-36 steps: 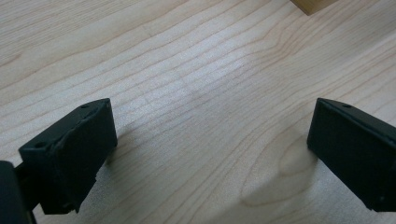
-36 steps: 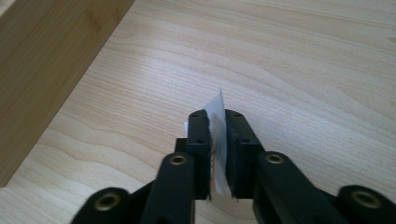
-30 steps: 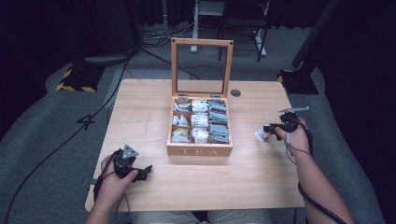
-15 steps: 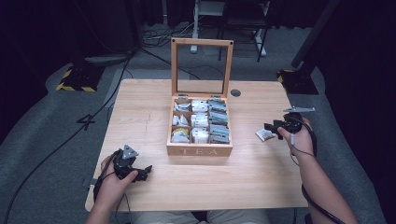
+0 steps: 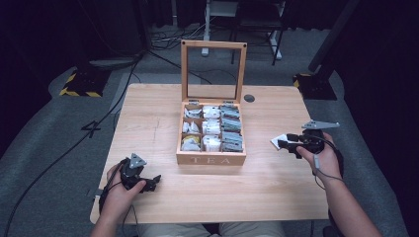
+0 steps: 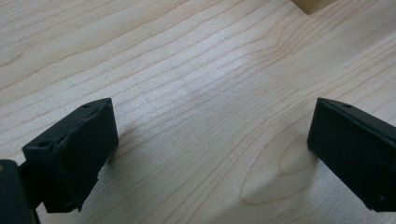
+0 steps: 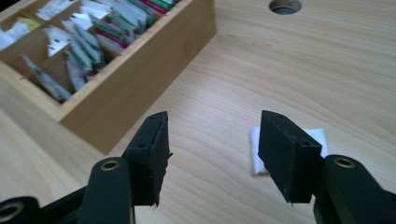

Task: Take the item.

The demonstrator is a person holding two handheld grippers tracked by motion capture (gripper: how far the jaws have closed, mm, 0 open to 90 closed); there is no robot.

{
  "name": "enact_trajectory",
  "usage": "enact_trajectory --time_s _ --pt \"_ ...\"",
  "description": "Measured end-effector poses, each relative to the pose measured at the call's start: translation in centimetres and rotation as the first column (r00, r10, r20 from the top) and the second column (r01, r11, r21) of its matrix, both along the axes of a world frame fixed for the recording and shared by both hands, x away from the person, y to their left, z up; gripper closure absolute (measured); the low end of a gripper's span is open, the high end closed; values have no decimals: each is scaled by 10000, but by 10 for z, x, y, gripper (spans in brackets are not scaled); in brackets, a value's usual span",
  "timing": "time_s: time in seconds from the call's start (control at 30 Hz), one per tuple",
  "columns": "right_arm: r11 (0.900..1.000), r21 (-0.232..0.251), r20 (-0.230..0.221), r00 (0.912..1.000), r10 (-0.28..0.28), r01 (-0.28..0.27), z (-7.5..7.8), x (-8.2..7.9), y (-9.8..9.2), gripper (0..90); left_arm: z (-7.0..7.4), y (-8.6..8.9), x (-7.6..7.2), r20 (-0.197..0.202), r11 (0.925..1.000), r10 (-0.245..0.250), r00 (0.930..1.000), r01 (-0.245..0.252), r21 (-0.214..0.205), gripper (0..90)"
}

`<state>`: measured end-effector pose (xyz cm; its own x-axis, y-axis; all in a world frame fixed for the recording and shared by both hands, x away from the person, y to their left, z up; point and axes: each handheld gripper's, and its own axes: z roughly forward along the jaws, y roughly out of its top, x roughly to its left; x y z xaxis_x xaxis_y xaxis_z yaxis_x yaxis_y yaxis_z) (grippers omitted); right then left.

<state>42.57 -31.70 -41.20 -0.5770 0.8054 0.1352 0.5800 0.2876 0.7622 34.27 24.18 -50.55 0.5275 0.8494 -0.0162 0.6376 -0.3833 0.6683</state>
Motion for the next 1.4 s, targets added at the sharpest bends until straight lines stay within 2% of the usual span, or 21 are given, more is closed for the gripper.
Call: enact_trajectory --time_s 0.1,0.17,0.37,0.63,0.8,0.9,1.0,1.13,1.3,1.4 --pt "9993 158 147 9993 333 -335 3 -13 6 438 0 0 0 -3 10000 -3 10000 3 -2 24" --pt "9989 177 138 9990 426 -428 3 -16 8 436 0 0 0 8 10000 5 10000 -5 -22 24" --pt "9970 -106 252 9967 772 -770 2 -31 17 421 0 0 0 -1 10000 -10 10000 10 -30 23" --pt "9924 -159 302 9920 1226 -1222 -6 -46 29 411 0 0 0 3 10000 -11 10000 11 -31 23" --pt "9904 -162 314 9900 1375 -1371 -14 -56 33 399 0 0 0 -27 10000 -16 10000 16 -68 22" --pt "9903 203 399 9898 1366 -1375 -23 -62 35 397 0 0 0 -59 10000 -46 10000 46 -59 22" --pt "9878 315 397 9877 1514 -1527 -32 -63 37 397 0 0 0 -53 10000 -42 10000 41 -52 22" --pt "9865 48 321 9860 1635 -1637 -41 -63 40 396 0 0 0 -52 10000 -43 10000 43 -50 22" --pt "9853 -12 180 9851 1709 -1709 -54 -63 44 397 0 0 0 -58 10000 -46 10000 46 -49 22" --pt "9846 -317 45 9851 1721 -1719 -63 -62 46 396 0 0 0 -60 10000 -47 10000 46 -57 22"
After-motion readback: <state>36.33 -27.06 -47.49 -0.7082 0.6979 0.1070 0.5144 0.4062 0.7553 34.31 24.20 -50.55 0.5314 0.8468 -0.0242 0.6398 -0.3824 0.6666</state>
